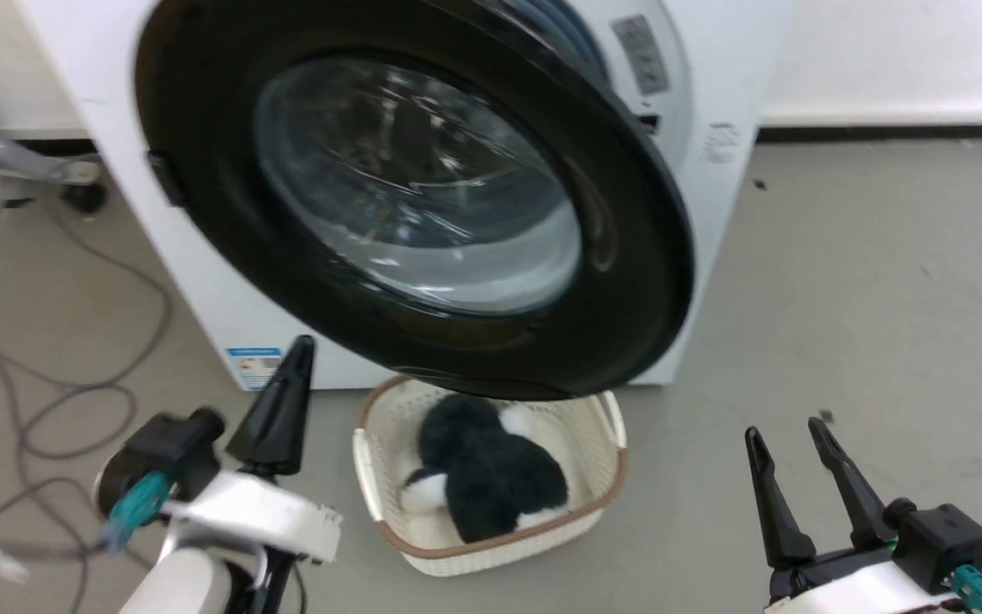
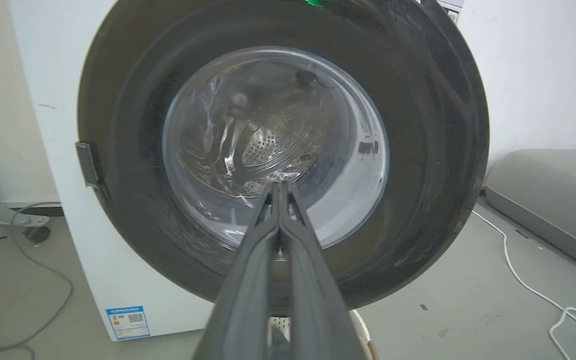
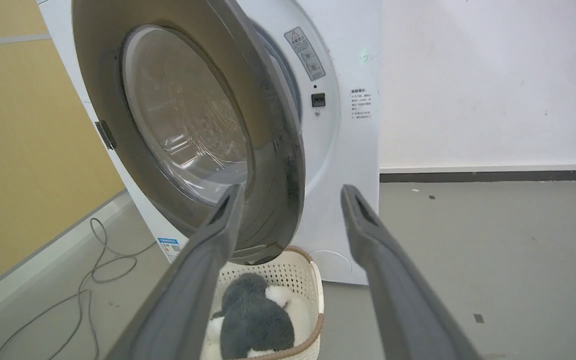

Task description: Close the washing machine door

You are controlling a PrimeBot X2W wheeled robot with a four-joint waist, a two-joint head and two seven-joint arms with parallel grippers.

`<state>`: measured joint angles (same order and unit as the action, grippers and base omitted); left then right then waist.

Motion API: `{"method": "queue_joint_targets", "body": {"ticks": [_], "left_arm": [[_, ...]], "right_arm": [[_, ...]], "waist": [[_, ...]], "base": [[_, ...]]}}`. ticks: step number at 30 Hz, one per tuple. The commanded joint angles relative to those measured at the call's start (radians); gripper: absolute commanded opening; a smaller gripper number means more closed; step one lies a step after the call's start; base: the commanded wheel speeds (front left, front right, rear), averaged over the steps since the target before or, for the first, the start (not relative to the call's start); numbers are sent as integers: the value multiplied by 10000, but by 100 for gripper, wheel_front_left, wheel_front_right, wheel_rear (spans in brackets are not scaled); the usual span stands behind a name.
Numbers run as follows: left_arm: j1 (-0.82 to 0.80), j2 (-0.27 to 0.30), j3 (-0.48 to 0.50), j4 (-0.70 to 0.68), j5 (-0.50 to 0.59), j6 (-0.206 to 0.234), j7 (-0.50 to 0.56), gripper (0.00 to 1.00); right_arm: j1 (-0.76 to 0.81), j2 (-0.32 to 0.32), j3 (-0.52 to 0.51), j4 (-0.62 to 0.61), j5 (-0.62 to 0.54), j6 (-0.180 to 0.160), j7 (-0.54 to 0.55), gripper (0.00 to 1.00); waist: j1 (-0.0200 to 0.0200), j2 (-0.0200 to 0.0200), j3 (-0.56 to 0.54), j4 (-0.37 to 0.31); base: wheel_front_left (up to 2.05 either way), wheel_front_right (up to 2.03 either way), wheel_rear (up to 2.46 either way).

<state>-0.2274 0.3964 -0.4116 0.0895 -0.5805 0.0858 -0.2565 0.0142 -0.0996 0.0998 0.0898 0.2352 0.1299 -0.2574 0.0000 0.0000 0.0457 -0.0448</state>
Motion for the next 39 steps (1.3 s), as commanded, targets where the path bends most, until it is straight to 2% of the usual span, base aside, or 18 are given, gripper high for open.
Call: {"method": "queue_joint_targets", "body": {"ticks": [1, 6, 7, 8, 9, 16, 26, 27, 28, 31, 32, 39], "left_arm": [[249, -99, 61, -111, 138, 56, -48, 0], [1749, -712, 1303, -1161, 1208, 406, -50, 0], [1974, -840, 1451, -1223, 1347, 419, -51, 40], [2180, -954, 1565, -1259, 1502, 416, -51, 100], [2549, -1215, 1759, -1260, 1727, 387, -51, 100], [3208, -1730, 1903, -982, 2503, 93, -52, 100], [3326, -2367, 2332, -818, 3231, -428, -52, 100], [3294, -2419, 2376, -816, 3287, -475, -52, 100], [3257, -2471, 2408, -820, 3340, -529, -52, 100], [3112, -2624, 2463, -821, 3492, -685, -52, 100], [2955, -2763, 2506, -850, 3631, -817, -53, 100], [2409, -3043, 2491, -987, 3920, -1082, -53, 100]], "right_arm": [[107, -58, -12, -29, -40, 8, -44, 100], [201, -102, 24, -79, -43, 8, -44, 100], [222, -112, 28, -85, -37, 8, -44, 100], [242, -122, 38, -89, -32, 8, -44, 100], [280, -137, 57, -89, -24, 8, -44, 100], [403, -193, 171, -64, 31, 8, -44, 100], [432, -261, 255, -99, 185, 8, -44, 100], [412, -291, 313, -113, 216, 8, -44, 42], [386, -340, 386, -147, 247, 8, -44, 0], [229, -587, 751, -392, 441, 8, -44, 0], [-73, -933, 1134, -502, 515, 8, -41, 0], [-1590, -2086, 1829, -308, 701, 8, 429, 0]], "waist": [[0, 0, -210, 268], [0, 0, -314, 524], [0, 0, -341, 573], [0, 0, -364, 605], [0, 0, -413, 646], [0, 0, -488, 735], [0, 0, -342, 851], [0, 0, -290, 901], [0, 0, -232, 963], [0, 0, -7, 1183], [0, 0, 274, 1394], [0, 0, 1326, 2030]], "base": [[0, 0, 0], [0, 0, 0], [0, 0, 0], [0, 0, 0], [0, 0, 0], [0, 0, 0], [0, 0, 0], [0, 0, 0], [0, 0, 0], [0, 0, 0], [0, 0, 0], [0, 0, 0]]}}
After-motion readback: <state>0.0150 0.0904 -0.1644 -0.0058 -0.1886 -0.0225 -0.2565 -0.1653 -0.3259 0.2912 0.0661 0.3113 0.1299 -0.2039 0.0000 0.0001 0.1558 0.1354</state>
